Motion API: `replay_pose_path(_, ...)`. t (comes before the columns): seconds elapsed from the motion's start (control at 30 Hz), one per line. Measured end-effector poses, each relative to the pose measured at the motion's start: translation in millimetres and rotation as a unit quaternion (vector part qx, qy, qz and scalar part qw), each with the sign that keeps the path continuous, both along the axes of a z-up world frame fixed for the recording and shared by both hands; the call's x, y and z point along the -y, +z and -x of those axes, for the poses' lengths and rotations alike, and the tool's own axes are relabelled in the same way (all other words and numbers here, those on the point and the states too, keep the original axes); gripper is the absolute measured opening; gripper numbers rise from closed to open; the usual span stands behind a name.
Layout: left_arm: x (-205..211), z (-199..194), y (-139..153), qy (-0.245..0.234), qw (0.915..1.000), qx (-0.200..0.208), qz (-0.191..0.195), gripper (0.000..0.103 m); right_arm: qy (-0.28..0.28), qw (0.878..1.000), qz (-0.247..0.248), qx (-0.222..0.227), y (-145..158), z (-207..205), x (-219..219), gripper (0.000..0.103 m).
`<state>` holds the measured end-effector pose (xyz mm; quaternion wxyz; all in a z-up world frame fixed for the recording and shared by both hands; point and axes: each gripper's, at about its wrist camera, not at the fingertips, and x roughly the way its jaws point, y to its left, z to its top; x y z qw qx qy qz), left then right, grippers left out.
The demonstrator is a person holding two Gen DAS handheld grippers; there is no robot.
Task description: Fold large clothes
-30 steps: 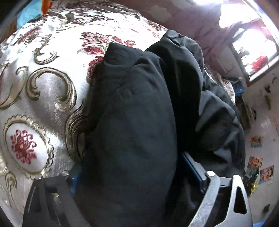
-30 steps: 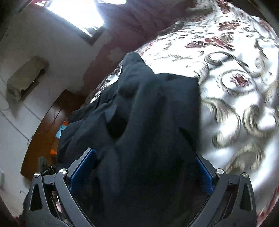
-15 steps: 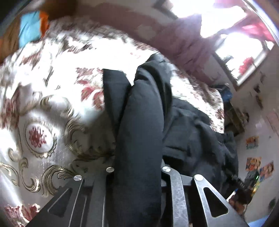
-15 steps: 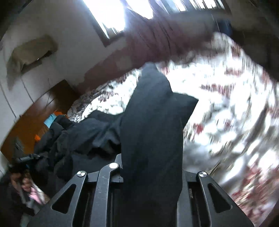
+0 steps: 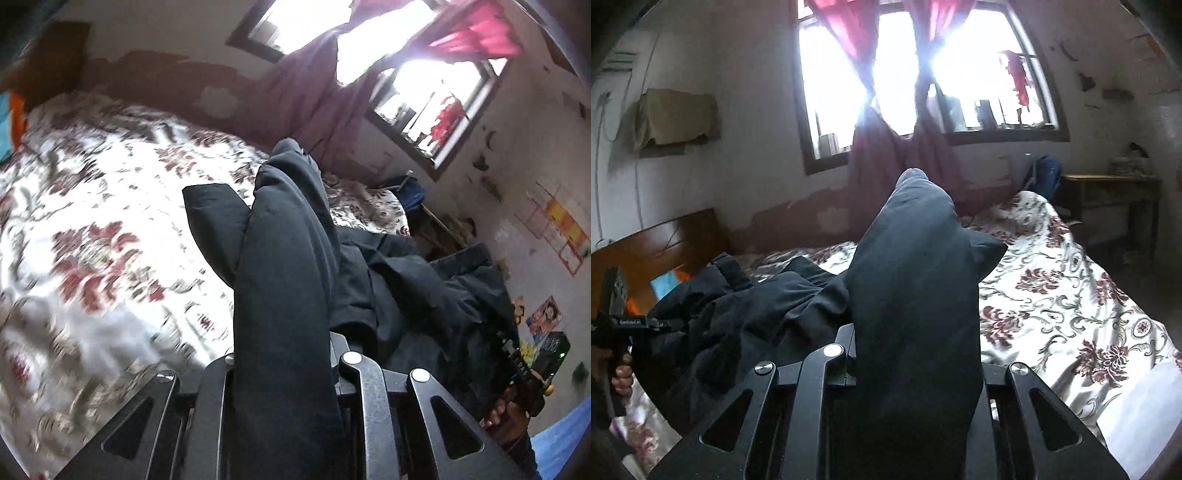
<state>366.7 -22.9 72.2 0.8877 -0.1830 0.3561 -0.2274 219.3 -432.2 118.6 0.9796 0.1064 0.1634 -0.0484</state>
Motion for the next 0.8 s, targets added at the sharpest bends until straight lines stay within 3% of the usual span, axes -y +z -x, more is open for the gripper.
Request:
replay_pose_path(0.13,27,-27,-9,-0.009,1.0000,0.000,0.004,0.019,-0.039,0.997,-0.050,-0.036,-39,-20,29,0.018)
replay_pose_path(0.27,50,-52,-49,-0.011,0.9991,-0.040,-0.011,0.019,-0.086,0.990,-0.069,-0.092,-93,-38,42,0.021)
replay_pose_path(0.37,58,-54,-74,0.009,0.9976,-0.048,-0.050,0.019,-0.103,0.984,-0.081,-0.117,-113,-39,51,0.033)
replay_pose_path(0.5,49,-49,-97,0.022,0.9954,-0.068,-0.063,0.027,-0.104,0.983,-0.068,-0.133,-113,-41,54,0.054)
replay_pose_path(0.63,44,-46,-101,0.040,0.9929,-0.085,-0.073,0.039,-0.111,0.979,-0.077,-0.153,-109,-46,56,0.072)
replay_pose_path(0.7,45,-45,-99,0.054,0.9906,-0.094,-0.084,0.051,-0.114,0.976,-0.081,-0.166,-109,-45,56,0.073)
replay_pose_path(0.77,44,-43,-97,0.072,0.9872,-0.100,-0.101,0.079,-0.115,0.975,-0.081,-0.173,-115,-34,52,0.074)
replay_pose_path(0.8,42,-39,-94,0.083,0.9868,-0.092,-0.103,0.081,-0.117,0.974,-0.078,-0.175,-115,-32,51,0.074)
